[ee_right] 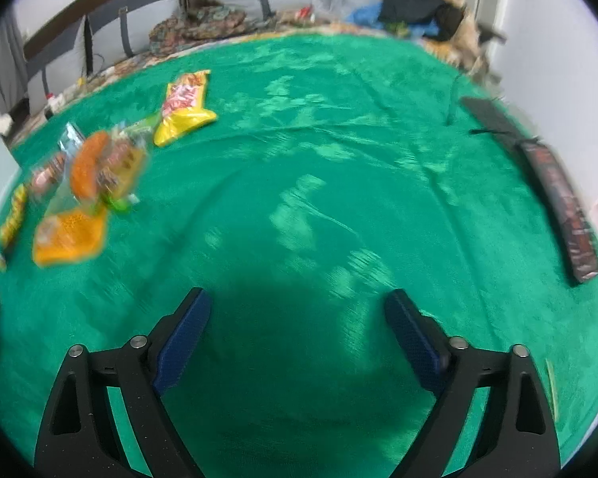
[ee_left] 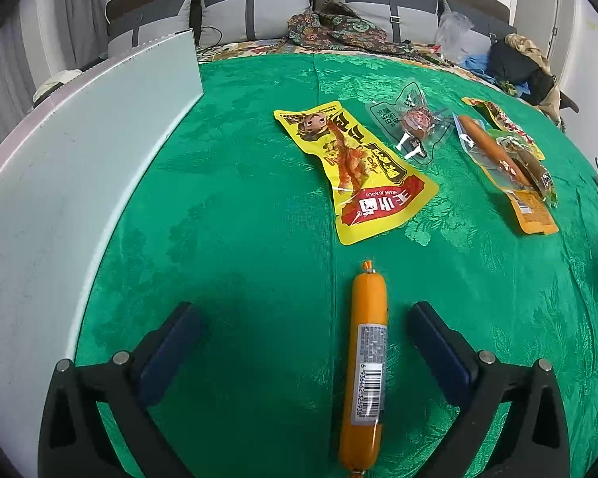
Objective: Organize snacks
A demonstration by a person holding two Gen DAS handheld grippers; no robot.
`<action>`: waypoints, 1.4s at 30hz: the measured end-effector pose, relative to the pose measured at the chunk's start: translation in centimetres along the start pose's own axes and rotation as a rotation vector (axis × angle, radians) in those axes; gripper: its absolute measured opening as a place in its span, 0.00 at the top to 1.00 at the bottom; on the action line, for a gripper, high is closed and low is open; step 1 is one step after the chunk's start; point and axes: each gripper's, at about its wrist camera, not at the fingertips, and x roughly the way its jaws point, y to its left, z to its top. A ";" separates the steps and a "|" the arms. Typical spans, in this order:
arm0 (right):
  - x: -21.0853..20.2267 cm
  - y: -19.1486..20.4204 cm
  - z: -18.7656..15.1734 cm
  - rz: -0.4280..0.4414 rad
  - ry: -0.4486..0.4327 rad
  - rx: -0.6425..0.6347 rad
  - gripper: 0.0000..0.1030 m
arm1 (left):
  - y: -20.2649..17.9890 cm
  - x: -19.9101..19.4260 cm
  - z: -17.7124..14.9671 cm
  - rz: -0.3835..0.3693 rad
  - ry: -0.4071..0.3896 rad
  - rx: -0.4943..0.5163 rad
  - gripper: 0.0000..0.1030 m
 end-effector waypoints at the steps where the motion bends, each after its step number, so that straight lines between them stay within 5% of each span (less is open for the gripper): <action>1: -0.1 0.6 1.4 0.073 0.005 0.042 0.12 | 0.0 0.0 0.0 0.000 0.000 0.000 0.00; 5: 0.7 5.0 6.3 0.194 0.030 0.043 0.13 | 0.0 0.0 0.0 0.000 0.000 0.000 0.00; 8: 2.8 9.0 9.1 0.202 0.073 0.011 0.14 | 0.0 0.0 0.0 0.000 0.000 0.000 0.00; 10: 4.6 11.3 9.9 0.169 0.119 -0.022 0.22 | 0.0 0.0 0.0 0.000 0.000 0.000 0.00; 11: 5.5 12.1 9.8 0.158 0.155 -0.036 0.36 | 0.0 0.0 0.0 0.000 0.000 0.000 0.00; 13: 6.7 13.2 9.4 0.124 0.181 -0.060 0.39 | 0.0 0.0 0.0 0.000 -0.001 0.000 0.00; 22: 6.2 12.7 9.2 0.109 0.222 -0.098 0.38 | 0.0 0.0 0.0 0.000 -0.001 0.000 0.00; 28: 5.2 13.2 9.9 0.155 0.158 -0.062 0.38 | 0.0 0.0 0.0 0.000 -0.001 0.000 0.00; 30: 6.4 13.8 9.6 0.148 0.204 -0.081 0.34 | 0.0 0.0 0.0 0.000 -0.001 0.000 0.00; 36: 7.0 13.6 8.9 0.150 0.155 -0.102 0.27 | 0.0 0.0 0.0 0.000 -0.001 0.000 0.00; 42: 6.7 13.3 8.9 0.169 0.168 -0.122 0.30 | 0.0 0.0 0.0 0.000 -0.002 0.000 0.00</action>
